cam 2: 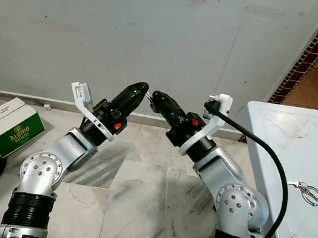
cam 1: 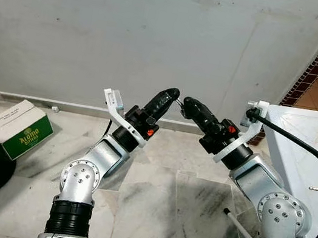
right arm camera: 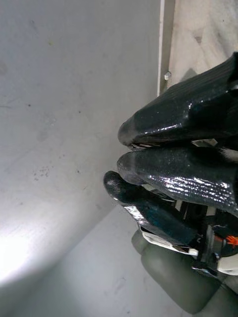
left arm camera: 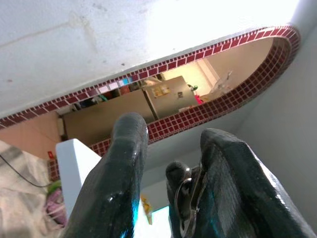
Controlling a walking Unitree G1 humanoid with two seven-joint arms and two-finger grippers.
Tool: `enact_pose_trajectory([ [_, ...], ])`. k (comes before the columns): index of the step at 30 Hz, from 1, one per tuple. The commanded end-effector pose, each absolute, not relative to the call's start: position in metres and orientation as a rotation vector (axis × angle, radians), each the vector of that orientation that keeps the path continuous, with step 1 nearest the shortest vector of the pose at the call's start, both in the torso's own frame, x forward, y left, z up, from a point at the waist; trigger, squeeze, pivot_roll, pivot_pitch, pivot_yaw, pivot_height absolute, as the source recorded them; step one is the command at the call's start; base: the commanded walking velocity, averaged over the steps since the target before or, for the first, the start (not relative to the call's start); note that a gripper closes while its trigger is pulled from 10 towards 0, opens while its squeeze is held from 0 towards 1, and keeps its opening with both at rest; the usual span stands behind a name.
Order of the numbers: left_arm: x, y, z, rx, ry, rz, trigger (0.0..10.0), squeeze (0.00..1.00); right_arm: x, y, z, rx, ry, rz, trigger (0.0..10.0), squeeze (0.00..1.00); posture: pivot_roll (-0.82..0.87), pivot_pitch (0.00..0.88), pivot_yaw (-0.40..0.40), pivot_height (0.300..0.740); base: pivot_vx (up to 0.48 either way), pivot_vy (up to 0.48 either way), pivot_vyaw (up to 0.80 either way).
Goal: Hang keys on a hook
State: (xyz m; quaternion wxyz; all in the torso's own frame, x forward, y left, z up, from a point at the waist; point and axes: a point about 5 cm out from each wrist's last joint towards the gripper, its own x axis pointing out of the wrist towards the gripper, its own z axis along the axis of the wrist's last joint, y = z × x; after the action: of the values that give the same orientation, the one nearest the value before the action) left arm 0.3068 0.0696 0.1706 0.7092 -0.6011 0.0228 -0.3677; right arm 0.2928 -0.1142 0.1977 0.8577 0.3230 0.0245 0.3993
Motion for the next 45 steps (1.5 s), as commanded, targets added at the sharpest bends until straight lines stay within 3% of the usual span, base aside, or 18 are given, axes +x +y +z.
enact_pose_trajectory([
  [1, 0.308, 0.064, 0.177, -1.376, 0.040, -0.830, 10.0, 0.00, 0.288, -0.109, 0.202, 0.651, 0.042, 0.879, 10.0, 0.00, -0.12, 0.112, 0.025, 0.740, 0.000, 0.000, 0.00],
  [14, 0.291, 0.071, 0.166, -1.279, 0.104, -0.830, 10.0, 0.00, 0.298, -0.120, 0.188, 0.505, 0.053, 0.752, 10.0, 0.00, -0.10, 0.111, 0.025, 0.740, 0.000, 0.000, 0.00],
  [30, 0.296, 0.072, 0.168, -1.342, 0.093, -0.817, 10.0, 0.00, 0.305, -0.122, 0.199, 0.583, 0.031, 0.796, 10.0, 0.00, -0.10, 0.110, 0.025, 0.740, 0.000, 0.000, 0.00],
  [45, 0.303, 0.057, 0.172, -1.355, 0.100, -0.857, 10.0, 0.00, 0.289, -0.108, 0.201, 0.667, 0.074, 0.927, 10.0, 0.00, -0.11, 0.110, 0.027, 0.740, 0.000, 0.000, 0.00],
])
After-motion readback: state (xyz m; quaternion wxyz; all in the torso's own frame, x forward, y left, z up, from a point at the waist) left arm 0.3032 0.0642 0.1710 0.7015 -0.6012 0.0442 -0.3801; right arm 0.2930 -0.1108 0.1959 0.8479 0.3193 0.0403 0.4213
